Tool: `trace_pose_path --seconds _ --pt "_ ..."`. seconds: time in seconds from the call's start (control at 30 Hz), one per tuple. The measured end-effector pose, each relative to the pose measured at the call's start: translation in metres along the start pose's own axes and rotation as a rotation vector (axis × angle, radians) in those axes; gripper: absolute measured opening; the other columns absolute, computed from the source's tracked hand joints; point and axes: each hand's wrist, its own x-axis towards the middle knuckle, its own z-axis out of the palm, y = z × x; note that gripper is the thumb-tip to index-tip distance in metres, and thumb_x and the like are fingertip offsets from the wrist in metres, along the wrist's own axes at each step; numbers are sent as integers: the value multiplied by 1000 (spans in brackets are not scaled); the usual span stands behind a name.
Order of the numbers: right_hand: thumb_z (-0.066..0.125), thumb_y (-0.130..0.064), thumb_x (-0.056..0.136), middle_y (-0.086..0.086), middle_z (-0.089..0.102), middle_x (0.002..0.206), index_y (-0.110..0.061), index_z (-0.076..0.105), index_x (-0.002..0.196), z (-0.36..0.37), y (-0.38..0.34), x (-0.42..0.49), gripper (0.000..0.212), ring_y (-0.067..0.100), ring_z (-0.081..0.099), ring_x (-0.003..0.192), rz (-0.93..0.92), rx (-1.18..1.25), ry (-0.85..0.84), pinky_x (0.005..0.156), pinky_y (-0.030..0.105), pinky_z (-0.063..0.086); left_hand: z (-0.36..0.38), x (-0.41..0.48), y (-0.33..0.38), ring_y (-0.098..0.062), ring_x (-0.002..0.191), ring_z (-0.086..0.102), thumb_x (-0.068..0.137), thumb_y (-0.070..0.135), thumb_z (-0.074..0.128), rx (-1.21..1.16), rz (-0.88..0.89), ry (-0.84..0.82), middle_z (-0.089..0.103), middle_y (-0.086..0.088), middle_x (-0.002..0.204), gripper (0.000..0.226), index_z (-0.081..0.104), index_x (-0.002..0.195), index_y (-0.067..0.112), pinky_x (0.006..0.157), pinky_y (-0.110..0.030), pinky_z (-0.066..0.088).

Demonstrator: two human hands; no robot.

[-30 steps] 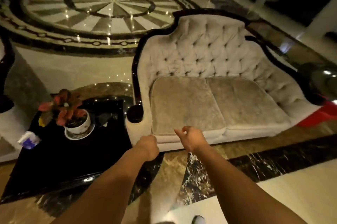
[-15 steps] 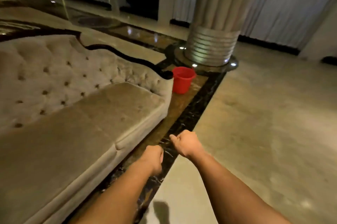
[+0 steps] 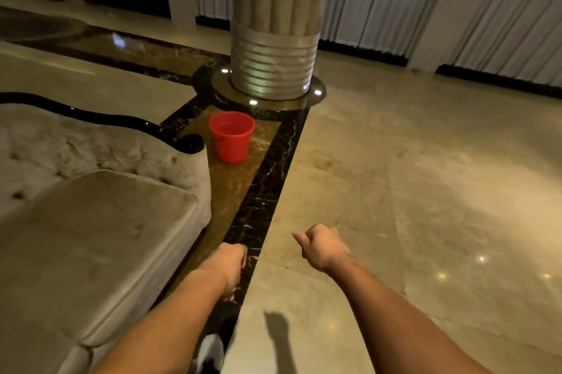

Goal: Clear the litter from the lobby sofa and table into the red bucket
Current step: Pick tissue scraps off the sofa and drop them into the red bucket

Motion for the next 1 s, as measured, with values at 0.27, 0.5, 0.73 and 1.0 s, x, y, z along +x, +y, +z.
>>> trace_pose_path --seconds 0.27,0.5,0.73,1.0 --pt "29 -53 98 3 54 72 -20 44 60 -11 -88 194 53 25 55 75 -37 -208 -28 68 28 36 -139 177 -36 -31 109 59 97 30 51 -81 -15 -30 58 -22 123 42 56 121 -4 80 -20 51" --pt "26 -57 96 5 60 78 -22 50 70 -39 -126 325 49 23 58 74 -29 -238 -57 69 30 45 -239 305 -38 -11 63 53 95 40 45 5 29 34 51 3 67 38 52 64 20 61 -25 41" --pt "36 -52 92 -2 56 68 -22 47 57 -75 -127 502 47 20 59 67 61 -151 -55 63 27 45 -303 455 -9 -27 96 64 94 43 44 53 64 12 59 -12 84 47 62 102 0 83 -39 52" --pt "48 -44 83 4 65 78 -19 62 71 -126 -154 691 31 24 67 76 43 -51 -96 71 35 57 -375 613 26 -7 58 44 95 49 37 149 37 150 51 5 63 44 48 60 24 61 -23 34"
